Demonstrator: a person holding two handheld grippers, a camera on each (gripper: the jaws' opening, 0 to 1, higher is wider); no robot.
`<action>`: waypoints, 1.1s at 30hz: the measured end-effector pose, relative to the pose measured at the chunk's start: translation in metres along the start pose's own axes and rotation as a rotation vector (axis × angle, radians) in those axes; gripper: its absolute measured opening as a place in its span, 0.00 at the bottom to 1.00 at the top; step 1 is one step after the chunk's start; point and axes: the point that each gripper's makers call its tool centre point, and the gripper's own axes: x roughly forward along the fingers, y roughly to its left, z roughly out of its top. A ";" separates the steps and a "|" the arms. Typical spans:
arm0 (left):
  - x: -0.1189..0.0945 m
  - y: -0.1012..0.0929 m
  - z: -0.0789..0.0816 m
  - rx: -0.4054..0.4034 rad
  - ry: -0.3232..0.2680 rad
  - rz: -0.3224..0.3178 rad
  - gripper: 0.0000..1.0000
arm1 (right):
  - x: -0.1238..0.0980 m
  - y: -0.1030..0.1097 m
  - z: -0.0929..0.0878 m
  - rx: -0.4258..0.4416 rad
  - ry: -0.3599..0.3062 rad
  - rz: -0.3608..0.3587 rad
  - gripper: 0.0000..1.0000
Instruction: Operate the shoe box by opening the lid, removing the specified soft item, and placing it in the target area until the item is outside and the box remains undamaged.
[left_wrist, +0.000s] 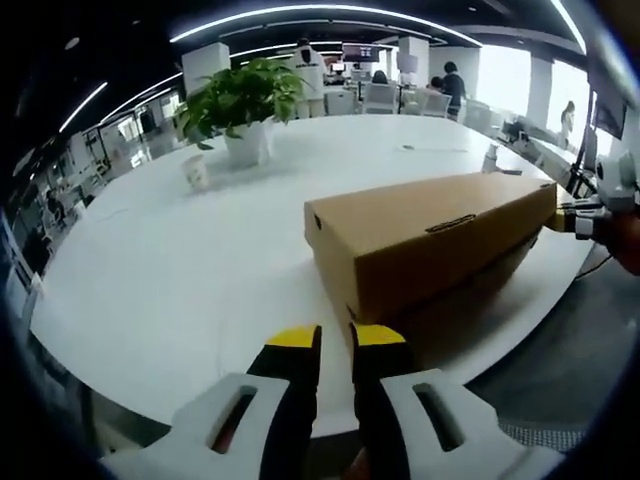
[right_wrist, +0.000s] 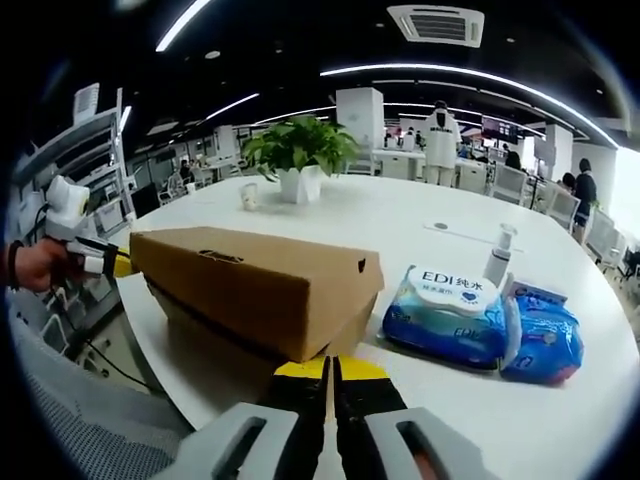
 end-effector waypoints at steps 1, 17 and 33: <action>0.000 -0.001 -0.001 0.000 0.002 -0.002 0.11 | 0.000 0.000 -0.001 0.002 0.002 -0.001 0.00; 0.014 -0.003 -0.013 -0.019 0.039 -0.028 0.10 | 0.004 -0.001 -0.012 0.028 0.039 -0.006 0.00; 0.015 -0.003 -0.022 -0.017 0.057 -0.033 0.11 | 0.006 -0.001 -0.026 0.042 0.073 0.006 0.00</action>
